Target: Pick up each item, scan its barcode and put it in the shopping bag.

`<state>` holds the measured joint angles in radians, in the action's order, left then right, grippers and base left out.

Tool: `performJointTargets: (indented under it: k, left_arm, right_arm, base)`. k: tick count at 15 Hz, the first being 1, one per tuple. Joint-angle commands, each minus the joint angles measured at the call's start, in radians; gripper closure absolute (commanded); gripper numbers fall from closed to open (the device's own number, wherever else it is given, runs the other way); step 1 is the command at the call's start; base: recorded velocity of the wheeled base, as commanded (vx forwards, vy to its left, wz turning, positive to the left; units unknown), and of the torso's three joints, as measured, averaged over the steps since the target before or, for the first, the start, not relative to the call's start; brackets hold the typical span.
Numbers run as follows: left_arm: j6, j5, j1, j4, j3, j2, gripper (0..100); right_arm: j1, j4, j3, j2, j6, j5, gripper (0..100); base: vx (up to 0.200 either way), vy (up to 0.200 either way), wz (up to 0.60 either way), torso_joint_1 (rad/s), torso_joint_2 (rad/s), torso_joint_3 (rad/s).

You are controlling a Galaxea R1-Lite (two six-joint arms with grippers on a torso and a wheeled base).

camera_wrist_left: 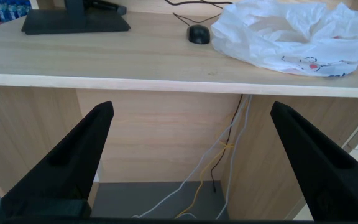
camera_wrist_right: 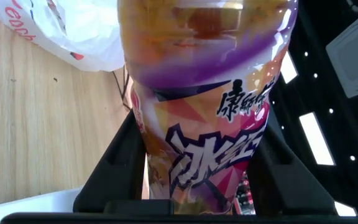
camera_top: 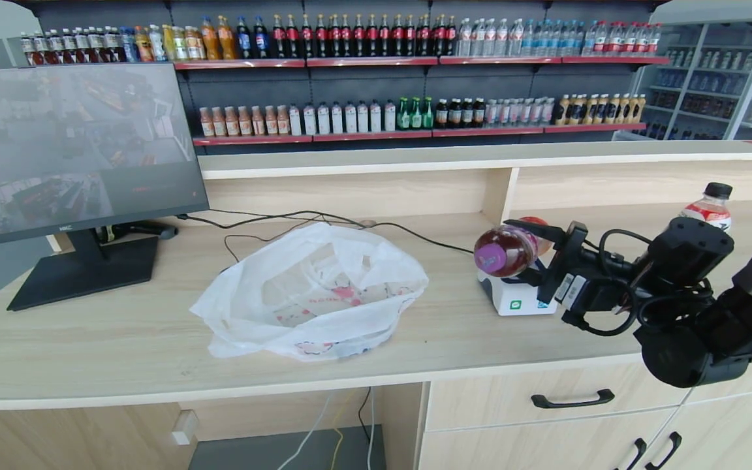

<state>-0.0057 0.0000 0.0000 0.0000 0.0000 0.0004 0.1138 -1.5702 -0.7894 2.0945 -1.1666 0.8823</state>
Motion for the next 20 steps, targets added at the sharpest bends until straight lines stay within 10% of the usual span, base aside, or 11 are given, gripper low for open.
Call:
performJointTargets:
  k: [1,14,20]
  left_arm:
    - [0.000,0.000,0.000,0.000,0.000,0.000,0]
    - [0.000,0.000,0.000,0.000,0.000,0.000,0]
    - [0.000,0.000,0.000,0.000,0.000,0.000,0]
  right_arm:
    - [0.006,-0.001,0.052,-0.103,0.041,-0.016,100]
    - [0.164,-0.001,0.343,-0.524,0.542,-0.318,100]
    - [0.417,-0.001,0.478,-0.571,0.846,-0.746,100]
  base:
    - [0.000,0.000,0.00,0.000,0.00,0.000]
    - [0.000,0.000,0.00,0.000,0.00,0.000]
    - [0.000,0.000,0.00,0.000,0.00,0.000]
